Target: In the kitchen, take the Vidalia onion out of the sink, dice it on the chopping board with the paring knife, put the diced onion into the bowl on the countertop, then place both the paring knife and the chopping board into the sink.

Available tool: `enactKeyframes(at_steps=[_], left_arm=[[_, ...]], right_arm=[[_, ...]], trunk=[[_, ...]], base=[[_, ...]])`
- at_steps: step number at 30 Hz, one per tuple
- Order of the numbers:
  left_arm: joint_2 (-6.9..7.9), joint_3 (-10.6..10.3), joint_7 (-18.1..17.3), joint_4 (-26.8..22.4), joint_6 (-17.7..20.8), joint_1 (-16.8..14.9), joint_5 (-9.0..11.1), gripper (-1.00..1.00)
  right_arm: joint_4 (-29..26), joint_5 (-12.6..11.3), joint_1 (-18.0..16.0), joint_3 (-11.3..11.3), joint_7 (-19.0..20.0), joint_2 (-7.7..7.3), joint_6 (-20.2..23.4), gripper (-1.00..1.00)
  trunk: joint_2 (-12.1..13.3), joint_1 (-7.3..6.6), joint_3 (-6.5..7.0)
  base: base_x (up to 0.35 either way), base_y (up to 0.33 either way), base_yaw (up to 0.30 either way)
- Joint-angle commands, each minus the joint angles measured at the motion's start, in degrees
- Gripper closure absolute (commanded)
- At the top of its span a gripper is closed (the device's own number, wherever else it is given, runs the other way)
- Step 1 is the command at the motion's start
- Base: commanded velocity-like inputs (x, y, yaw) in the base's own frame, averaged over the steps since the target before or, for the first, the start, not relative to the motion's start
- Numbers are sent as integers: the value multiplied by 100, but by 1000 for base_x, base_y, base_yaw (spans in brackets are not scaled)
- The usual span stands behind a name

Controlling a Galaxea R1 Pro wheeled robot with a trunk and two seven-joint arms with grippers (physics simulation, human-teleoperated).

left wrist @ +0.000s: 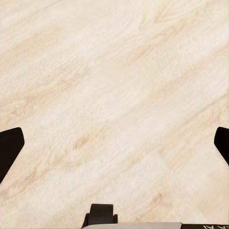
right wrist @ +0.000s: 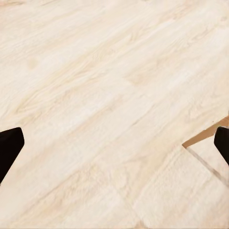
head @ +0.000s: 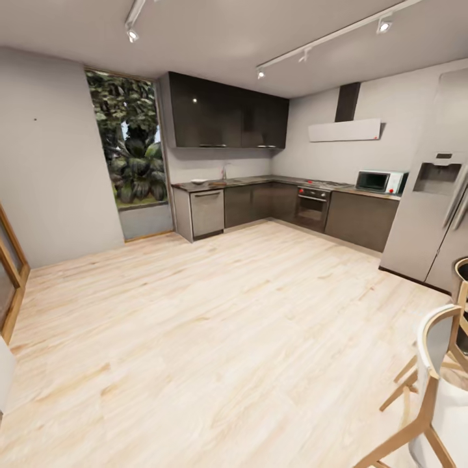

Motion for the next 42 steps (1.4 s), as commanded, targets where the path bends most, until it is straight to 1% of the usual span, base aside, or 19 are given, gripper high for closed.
enactKeyframes(at_steps=[1,42], left_arm=[[-2,5,-3,0,-14,-1,13,-100],[-5,-1,-3,0,-14,-1,13,-100]], right_arm=[[3,0,-3,1,-17,2,-14,-100],[2,0,-3,1,-17,2,-19,-100]], trunk=[[-2,3,-6],[-2,3,-6]], base=[[345,0,0],[345,0,0]])
